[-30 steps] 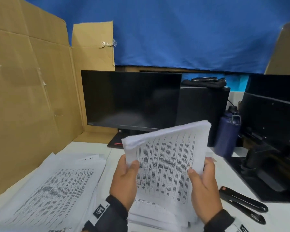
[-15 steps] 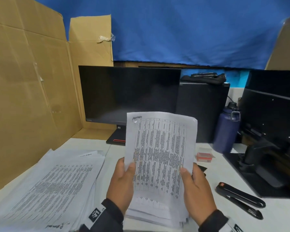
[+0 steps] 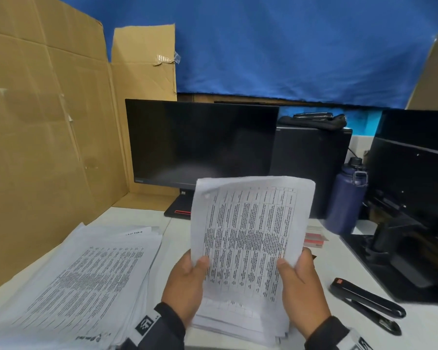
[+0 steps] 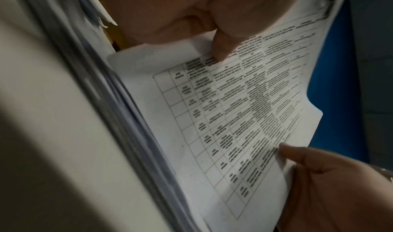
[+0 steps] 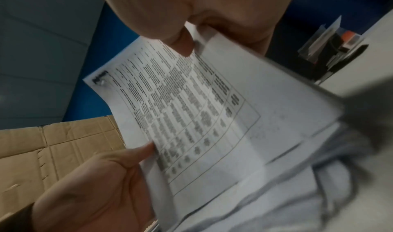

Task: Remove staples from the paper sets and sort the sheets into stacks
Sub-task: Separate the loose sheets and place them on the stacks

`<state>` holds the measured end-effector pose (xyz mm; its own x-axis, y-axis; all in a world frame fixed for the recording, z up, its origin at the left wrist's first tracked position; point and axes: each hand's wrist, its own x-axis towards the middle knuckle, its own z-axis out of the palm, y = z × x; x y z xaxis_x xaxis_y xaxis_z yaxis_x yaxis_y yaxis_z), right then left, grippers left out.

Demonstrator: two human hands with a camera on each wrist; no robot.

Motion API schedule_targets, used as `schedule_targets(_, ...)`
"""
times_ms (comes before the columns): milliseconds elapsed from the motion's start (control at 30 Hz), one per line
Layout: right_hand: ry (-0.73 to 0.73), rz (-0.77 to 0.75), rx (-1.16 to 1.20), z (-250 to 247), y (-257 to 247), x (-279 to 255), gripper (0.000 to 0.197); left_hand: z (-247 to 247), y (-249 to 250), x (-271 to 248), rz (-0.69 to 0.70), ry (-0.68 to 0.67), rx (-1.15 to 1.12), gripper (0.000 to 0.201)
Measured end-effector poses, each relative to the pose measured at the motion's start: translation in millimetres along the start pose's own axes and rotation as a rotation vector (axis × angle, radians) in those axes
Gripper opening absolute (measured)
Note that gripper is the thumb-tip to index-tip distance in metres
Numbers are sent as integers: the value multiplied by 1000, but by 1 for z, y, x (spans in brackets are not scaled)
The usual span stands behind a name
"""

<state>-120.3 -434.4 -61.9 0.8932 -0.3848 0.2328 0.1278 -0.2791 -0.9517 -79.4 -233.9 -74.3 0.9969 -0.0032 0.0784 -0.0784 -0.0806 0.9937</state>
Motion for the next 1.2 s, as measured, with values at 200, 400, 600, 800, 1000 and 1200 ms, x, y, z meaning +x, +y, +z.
schedule_targets(200,293,-315,-580,-16,-30,-14,79,-21,45,6,197,118,379,23)
schedule_targets(400,421,-846,-951,-4,-72,-47,78,-25,118,-10,697,97,1265,16)
schedule_targets(600,168,-709,-1063,-14,-67,-40,44,-6,125,-46,1167,12,1485,25)
schedule_targets(800,129,-381,-785,-42,-70,-17,10,-21,108,-36,870,382,985,96)
schedule_targets(1000,60,-205,-178,-49,-74,-7,23,-8,88,-26,86,-66,-88,54)
schedule_targets(1200,73,-197,13,-23,-57,-10,23,-3,82,-17,167,244,4,23)
